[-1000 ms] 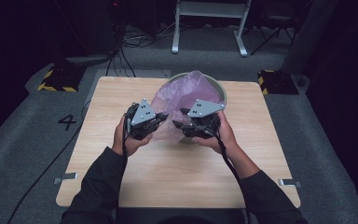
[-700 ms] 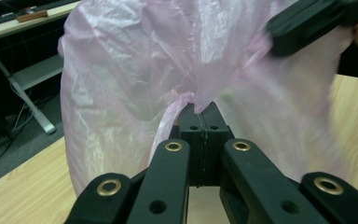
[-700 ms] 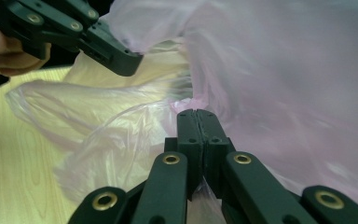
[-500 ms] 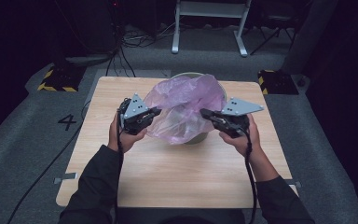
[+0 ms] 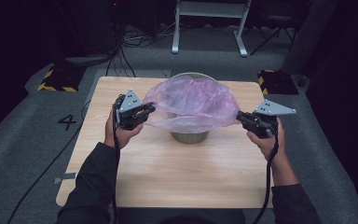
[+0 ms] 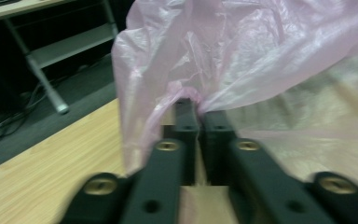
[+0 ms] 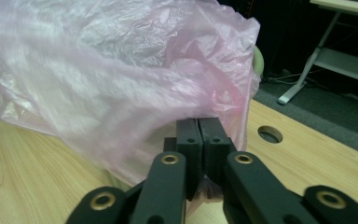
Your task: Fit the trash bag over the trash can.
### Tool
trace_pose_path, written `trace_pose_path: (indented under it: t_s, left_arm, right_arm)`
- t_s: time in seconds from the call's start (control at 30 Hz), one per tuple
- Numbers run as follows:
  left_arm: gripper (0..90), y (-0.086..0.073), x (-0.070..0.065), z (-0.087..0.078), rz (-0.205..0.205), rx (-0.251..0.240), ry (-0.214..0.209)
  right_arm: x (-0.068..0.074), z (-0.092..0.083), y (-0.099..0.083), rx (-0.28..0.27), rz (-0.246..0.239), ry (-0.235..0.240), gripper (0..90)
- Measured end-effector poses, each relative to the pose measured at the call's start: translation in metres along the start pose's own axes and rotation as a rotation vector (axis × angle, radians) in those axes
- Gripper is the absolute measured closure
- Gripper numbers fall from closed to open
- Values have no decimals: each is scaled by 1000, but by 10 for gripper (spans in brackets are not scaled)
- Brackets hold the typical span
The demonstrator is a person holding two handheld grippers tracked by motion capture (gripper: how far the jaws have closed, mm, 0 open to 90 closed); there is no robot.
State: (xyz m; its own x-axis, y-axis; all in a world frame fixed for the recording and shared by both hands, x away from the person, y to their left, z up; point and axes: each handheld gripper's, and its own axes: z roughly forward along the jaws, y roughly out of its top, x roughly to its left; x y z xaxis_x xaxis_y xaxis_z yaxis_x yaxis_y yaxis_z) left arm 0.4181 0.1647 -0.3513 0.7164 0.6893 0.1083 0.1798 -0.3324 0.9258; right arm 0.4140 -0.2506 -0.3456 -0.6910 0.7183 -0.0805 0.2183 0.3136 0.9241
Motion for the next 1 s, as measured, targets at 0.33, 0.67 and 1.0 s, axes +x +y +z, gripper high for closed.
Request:
trace_pose_path:
  t_s: [0.33,0.67,1.0]
  left_arm:
    - [190,1,-40,-35,58,-82,-60]
    - [285,-12,-80,-34,125,-44,-126]
    - [561,-14,-79,-3,175,30,-51]
  right_arm:
    - [9,-2,2,-7,-43,47,855]
    - [9,-3,2,-7,-23,49,783]
    - [23,-19,11,-65,-105,57,224]
